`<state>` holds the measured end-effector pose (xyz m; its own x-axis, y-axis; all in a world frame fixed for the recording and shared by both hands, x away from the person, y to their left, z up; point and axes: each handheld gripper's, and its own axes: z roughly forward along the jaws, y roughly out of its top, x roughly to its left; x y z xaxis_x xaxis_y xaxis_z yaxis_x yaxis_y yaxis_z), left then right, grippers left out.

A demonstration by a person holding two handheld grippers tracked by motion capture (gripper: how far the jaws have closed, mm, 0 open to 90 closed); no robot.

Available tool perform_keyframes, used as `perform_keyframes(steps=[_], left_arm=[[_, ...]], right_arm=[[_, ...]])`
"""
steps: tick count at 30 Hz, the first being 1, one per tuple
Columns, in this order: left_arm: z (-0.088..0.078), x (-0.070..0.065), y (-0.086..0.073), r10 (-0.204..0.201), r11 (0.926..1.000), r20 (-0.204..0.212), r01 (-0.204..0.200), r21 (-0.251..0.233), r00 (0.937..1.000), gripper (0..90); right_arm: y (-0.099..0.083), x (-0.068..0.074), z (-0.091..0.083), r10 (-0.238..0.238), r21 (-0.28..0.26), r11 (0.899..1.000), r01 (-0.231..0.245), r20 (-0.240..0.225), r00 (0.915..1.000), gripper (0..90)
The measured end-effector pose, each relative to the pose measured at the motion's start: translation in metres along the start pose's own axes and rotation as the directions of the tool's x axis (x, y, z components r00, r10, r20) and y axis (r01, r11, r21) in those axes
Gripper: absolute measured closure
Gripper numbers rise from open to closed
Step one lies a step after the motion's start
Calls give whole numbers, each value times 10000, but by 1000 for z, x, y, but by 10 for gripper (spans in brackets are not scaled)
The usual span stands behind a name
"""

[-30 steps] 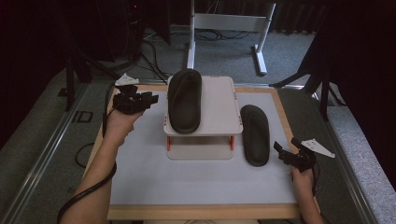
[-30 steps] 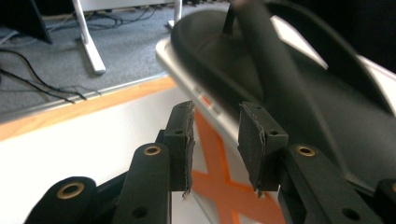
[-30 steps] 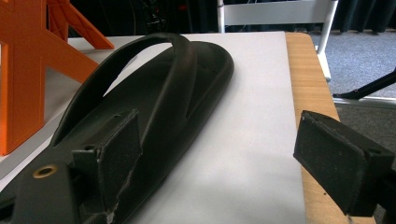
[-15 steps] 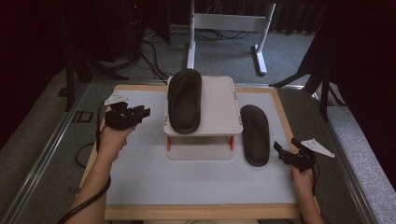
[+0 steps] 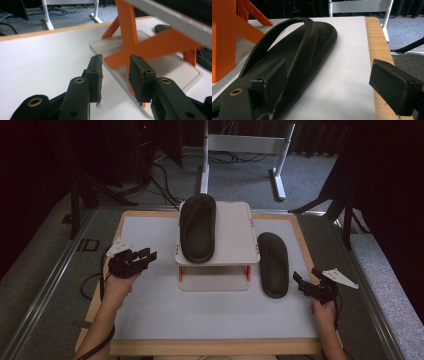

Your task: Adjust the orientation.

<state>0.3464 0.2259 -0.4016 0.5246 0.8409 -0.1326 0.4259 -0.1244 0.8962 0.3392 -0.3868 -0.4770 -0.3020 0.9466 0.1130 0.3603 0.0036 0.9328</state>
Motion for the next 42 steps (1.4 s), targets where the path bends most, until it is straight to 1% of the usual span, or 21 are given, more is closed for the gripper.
perform_keyframes(steps=[1,2,4,6,8,14,21,22,23,24,26,28,30,31,32,34,35,38,40,41,42], left_arm=[[0,0,0,0,10000,0,0,0,10000,626],[-2,1,-8,-51,10000,47,51,-35,10000,626],[-3,2,-14,-8,9999,-98,7,-129,10000,627],[-3,3,-21,-210,9995,-67,209,-223,9998,626],[-3,2,-25,-84,9997,-240,78,-219,9997,625],[-3,3,-47,-66,9999,-334,62,-134,9994,552],[-6,7,-74,-469,9985,-423,455,-316,9980,499],[-6,7,-76,-410,9985,-530,391,-373,9977,408],[-6,6,-77,-355,9988,-711,330,-369,9968,380],[-7,7,-79,-380,9987,-643,357,-361,9972,355],[-9,8,-81,-535,9985,-953,522,-169,9940,249],[-11,10,-84,-690,9976,-1026,683,-104,9923,232],[-14,11,-88,-569,9984,-1516,563,-81,9868,142],[-16,11,-91,-453,9989,-1682,429,-179,9847,139],[-17,12,-93,-471,9987,-1737,428,-286,9837,123],[-19,13,-97,-481,9986,-1969,428,-312,9792,11],[-21,14,-98,-394,9988,-2109,321,-378,9767,9],[-27,15,-103,-516,9961,-2475,320,-828,9675,8],[-31,15,-105,-596,9926,-2536,304,-1174,9655,9],[-32,15,-107,-603,9912,-2655,264,-1295,9622,9],[-33,16,-108,-698,9893,-2592,335,-1420,9633,9]], right_arm=[[0,0,0,0,0,10000,0,0,10000,141],[0,0,0,3,-3,10000,-3,-2,10000,141],[0,0,0,5,-1,10000,-5,6,10000,141],[0,0,0,-4,6,10000,4,15,10000,141],[0,0,0,-14,3,10000,14,14,10000,141],[0,0,0,2,6,10000,-2,-1,10000,141],[0,0,0,-14,8,10000,14,2,10000,142],[0,0,0,-30,-7,10000,30,9,10000,141],[0,0,0,-32,-8,10000,32,9,10000,141],[0,0,0,-34,-9,10000,34,14,10000,141],[0,0,0,-42,-11,10000,42,14,10000,141],[0,0,0,-47,-20,10000,47,34,10000,141],[0,1,0,-71,-16,10000,71,43,10000,141],[0,1,0,-85,-4,10000,85,52,10000,141],[0,1,0,-105,-4,9999,105,54,9999,141],[0,1,0,-132,9,9999,132,88,9999,141],[0,1,0,-164,4,9999,164,69,9998,141],[0,3,0,-304,27,9995,304,168,9994,138],[0,5,1,-414,41,9991,413,342,9986,128],[0,6,1,-477,80,9988,474,448,9979,128],[0,6,1,-528,108,9986,524,454,9976,128]])
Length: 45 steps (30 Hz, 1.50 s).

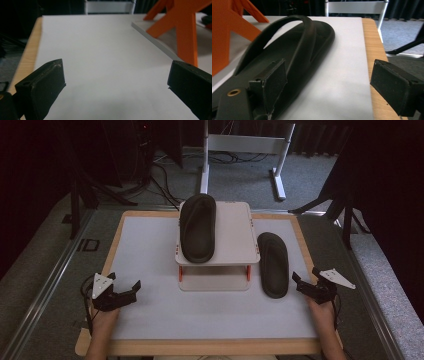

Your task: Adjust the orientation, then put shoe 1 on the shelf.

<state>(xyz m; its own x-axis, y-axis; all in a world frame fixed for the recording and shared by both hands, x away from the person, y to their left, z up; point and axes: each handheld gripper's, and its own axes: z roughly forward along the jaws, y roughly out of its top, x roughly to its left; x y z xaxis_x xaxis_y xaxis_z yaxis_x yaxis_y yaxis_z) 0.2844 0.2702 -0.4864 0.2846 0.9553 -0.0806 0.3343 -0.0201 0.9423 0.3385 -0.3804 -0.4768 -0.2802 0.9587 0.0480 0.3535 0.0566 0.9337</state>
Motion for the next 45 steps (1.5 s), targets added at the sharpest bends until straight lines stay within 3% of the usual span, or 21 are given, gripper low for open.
perform_keyframes(steps=[4,8,12,17,21,22,23,25,30,39,40,45], left_arm=[[-6,1,-3,-164,9982,-403,140,-585,9991,9],[-11,0,-7,-323,9910,-863,207,-1324,9957,9],[-11,-2,-7,-40,9916,-865,-73,-1295,9962,9],[-11,-3,-8,61,9912,-829,-171,-1316,9965,9],[-11,-4,-8,142,9911,-763,-242,-1312,9970,9],[-11,-4,-8,183,9909,-740,-279,-1314,9971,9],[-11,-4,-8,199,9909,-742,-296,-1316,9970,9],[-11,-5,-8,207,9911,-759,-305,-1298,9969,9],[-11,-5,-8,292,9916,-741,-382,-1233,9968,9],[-10,-6,-7,338,9918,-673,-418,-1206,9972,9],[-10,-6,-7,345,9920,-679,-425,-1192,9971,9],[-10,-6,-7,335,9920,-649,-411,-1193,9973,9]], right_arm=[[0,1,1,-6,58,10000,5,166,9999,128],[1,1,1,7,156,9999,-12,312,9995,128],[1,0,2,207,228,9995,-218,510,9985,114],[1,-2,2,531,94,9985,-545,1114,9924,112],[2,-2,0,449,204,9987,-472,1006,9939,112],[3,-2,-1,416,281,9986,-445,964,9945,151],[4,-2,-1,490,628,9966,-535,704,9963,204],[5,-4,-1,715,1180,9902,-740,252,9971,206],[15,-7,-5,813,1652,9827,-837,214,9965,236],[40,-12,-9,775,2476,9667,-644,-436,9960,317],[48,-13,-7,677,2907,9558,-431,-751,9949,338],[59,-9,3,258,3784,9256,66,-805,9964,360]])
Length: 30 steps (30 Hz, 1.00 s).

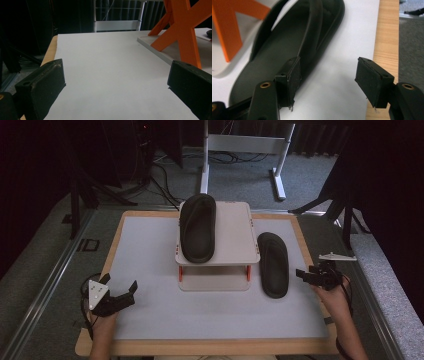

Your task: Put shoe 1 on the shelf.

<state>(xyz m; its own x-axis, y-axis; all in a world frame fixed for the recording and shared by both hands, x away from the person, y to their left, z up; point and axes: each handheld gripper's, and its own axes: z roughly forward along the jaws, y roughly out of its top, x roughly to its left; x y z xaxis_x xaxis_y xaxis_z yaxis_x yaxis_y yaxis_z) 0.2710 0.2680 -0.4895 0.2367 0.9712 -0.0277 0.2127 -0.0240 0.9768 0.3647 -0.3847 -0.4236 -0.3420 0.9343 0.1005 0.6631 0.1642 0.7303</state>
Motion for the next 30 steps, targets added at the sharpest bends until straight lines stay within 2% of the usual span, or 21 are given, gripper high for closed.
perform_keyframes(steps=[4,10,16,17,24,30], left_arm=[[0,-1,0,94,10000,53,-94,-6,9999,9],[0,1,0,5,10000,101,-5,5,9999,9],[0,0,0,68,10000,128,-68,26,9999,9],[1,0,0,70,10000,128,-70,32,9999,9],[1,0,0,74,10000,129,-75,53,9999,9],[0,0,0,110,9999,172,-110,10,9998,9]], right_arm=[[11,5,6,-193,349,9992,195,-39,9998,365],[26,6,14,-124,973,9951,151,-280,9995,365],[39,7,23,-178,1821,9829,270,-518,9985,364],[42,7,25,-211,1957,9802,309,-522,9984,342],[60,7,37,-532,2641,9622,667,-580,9969,378],[75,7,46,-803,2943,9514,902,-455,9957,400]])
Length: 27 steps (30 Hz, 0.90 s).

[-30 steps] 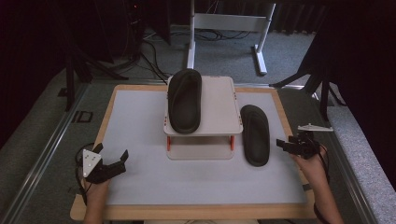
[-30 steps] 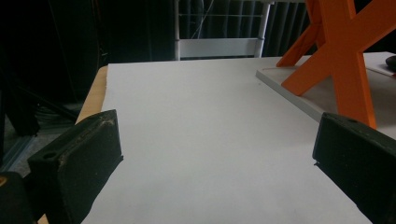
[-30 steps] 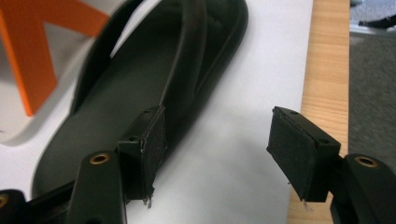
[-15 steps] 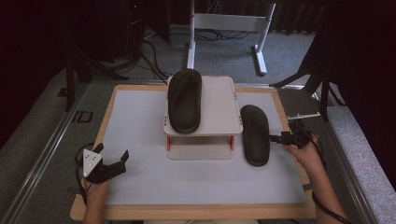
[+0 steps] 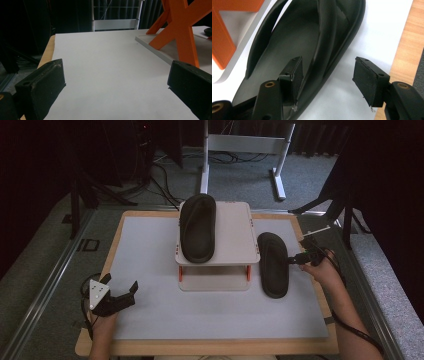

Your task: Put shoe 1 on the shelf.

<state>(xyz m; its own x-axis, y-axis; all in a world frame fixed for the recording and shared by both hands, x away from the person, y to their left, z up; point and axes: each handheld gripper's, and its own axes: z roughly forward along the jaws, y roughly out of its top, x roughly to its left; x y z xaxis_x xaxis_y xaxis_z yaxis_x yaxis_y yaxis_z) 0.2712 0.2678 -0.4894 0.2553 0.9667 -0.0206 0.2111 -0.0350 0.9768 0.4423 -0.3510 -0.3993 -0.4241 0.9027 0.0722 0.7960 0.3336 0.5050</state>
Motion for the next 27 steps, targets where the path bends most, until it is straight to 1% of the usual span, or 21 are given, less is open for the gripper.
perform_keyframes(steps=[2,5,8,10,13,15,18,20,21,23,25,27], left_arm=[[0,0,0,23,10000,17,-23,6,10000,9],[0,0,0,5,10000,18,-5,7,10000,9],[0,0,0,-19,10000,23,19,-1,10000,9],[0,0,0,17,10000,55,-17,15,10000,9],[0,0,0,39,10000,79,-40,11,10000,9],[0,0,0,20,10000,67,-20,10,10000,9],[0,0,0,21,10000,88,-21,22,10000,9],[0,0,0,15,10000,86,-15,33,10000,9],[0,0,0,24,10000,84,-24,38,10000,9],[1,0,0,46,10000,96,-47,50,9999,9],[1,0,0,78,9999,95,-79,69,9999,9],[0,0,0,77,10000,88,-78,49,9999,9]], right_arm=[[5,0,2,12,152,9999,-12,0,10000,415],[13,0,7,160,563,9983,-155,-71,9998,443],[22,2,11,216,948,9953,-213,-24,9998,439],[28,2,14,119,1146,9933,-117,-3,9999,434],[37,4,20,-52,1571,9876,40,70,10000,423],[42,5,24,-130,1734,9848,108,116,9998,425],[46,5,26,-113,1792,9838,72,216,9997,441],[51,3,32,-122,2025,9793,58,301,9995,473],[52,3,34,-181,2111,9774,114,299,9994,508],[54,4,36,-222,2169,9761,155,286,9993,515],[57,3,40,232,2287,9731,-279,230,9995,524],[59,4,42,216,2370,9711,-269,247,9995,542]])
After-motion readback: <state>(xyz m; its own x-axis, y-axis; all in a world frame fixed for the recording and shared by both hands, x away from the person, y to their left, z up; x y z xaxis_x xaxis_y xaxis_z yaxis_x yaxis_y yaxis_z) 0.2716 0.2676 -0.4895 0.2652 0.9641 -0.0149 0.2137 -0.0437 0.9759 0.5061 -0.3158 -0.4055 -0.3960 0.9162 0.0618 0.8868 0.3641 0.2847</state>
